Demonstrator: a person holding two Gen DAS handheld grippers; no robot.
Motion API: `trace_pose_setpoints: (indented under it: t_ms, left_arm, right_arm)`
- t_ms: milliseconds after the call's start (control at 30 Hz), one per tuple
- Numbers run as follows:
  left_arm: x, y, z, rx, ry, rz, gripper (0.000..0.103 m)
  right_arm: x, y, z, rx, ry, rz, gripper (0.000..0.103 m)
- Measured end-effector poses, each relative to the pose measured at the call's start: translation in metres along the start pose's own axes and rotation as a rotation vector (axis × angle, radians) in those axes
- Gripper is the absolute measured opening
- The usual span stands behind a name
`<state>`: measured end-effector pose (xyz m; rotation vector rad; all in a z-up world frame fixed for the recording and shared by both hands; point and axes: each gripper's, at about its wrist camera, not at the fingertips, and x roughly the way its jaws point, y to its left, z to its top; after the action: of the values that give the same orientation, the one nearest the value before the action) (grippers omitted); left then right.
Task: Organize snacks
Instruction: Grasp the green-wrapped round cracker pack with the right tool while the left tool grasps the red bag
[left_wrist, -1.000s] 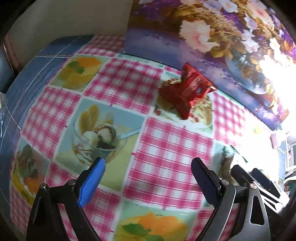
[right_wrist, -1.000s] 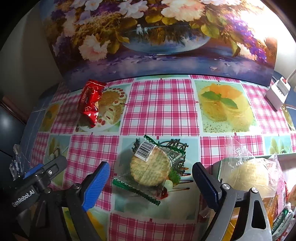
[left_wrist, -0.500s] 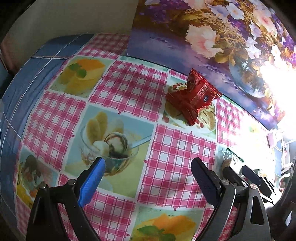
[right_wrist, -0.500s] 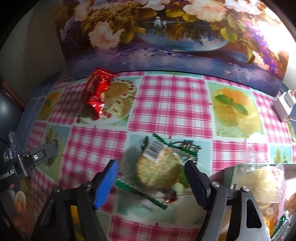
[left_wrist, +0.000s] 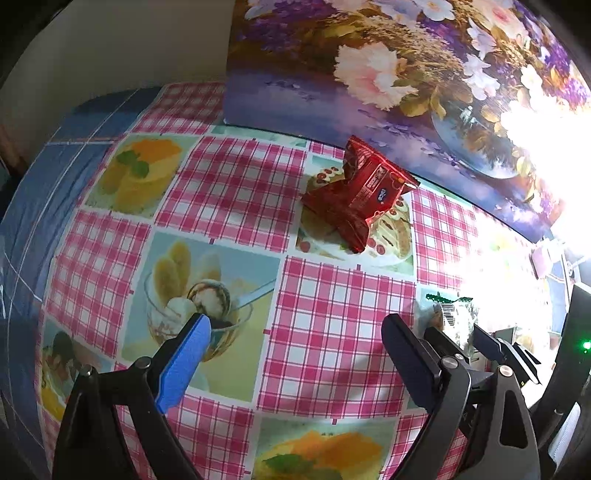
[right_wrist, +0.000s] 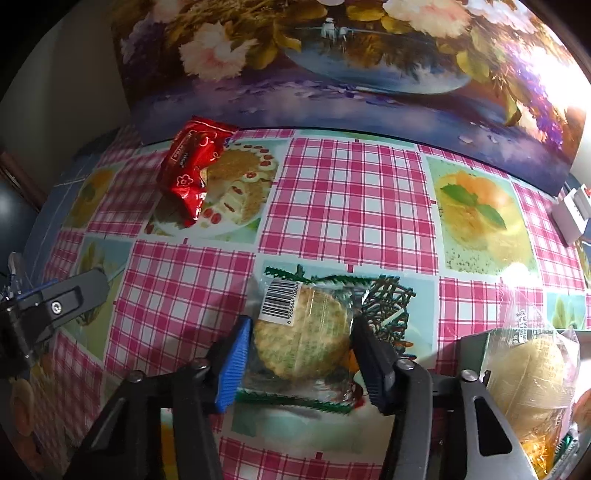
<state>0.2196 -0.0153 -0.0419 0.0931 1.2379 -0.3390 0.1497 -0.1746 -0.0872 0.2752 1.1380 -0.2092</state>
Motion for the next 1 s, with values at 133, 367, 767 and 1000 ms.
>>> trace_pose_setpoints:
  t_ms: [133,367,767,1000]
  left_arm:
    - [-0.003,-0.008,0.005,0.038,-0.029,0.017,0.094]
    - [-0.009,-0.018,0.015,0.097,-0.085,0.024,0.093]
    - [0.008,-0.039,0.032,0.207,-0.110,0.018,0.075]
    - [0.029,-0.048,0.041,0.222,-0.106,0.001,0.072]
  right_arm:
    - [0.000,0.000,0.000,0.018,-0.007,0.009,0.053]
    - [-0.020,-0.006,0.009,0.036,-0.085,0.003,0.053]
    - [-0.037,-0.023,0.029,0.094,-0.163,0.004,0.053]
    - [-0.033,-0.033,0.036,0.130,-0.184,0.013,0.053]
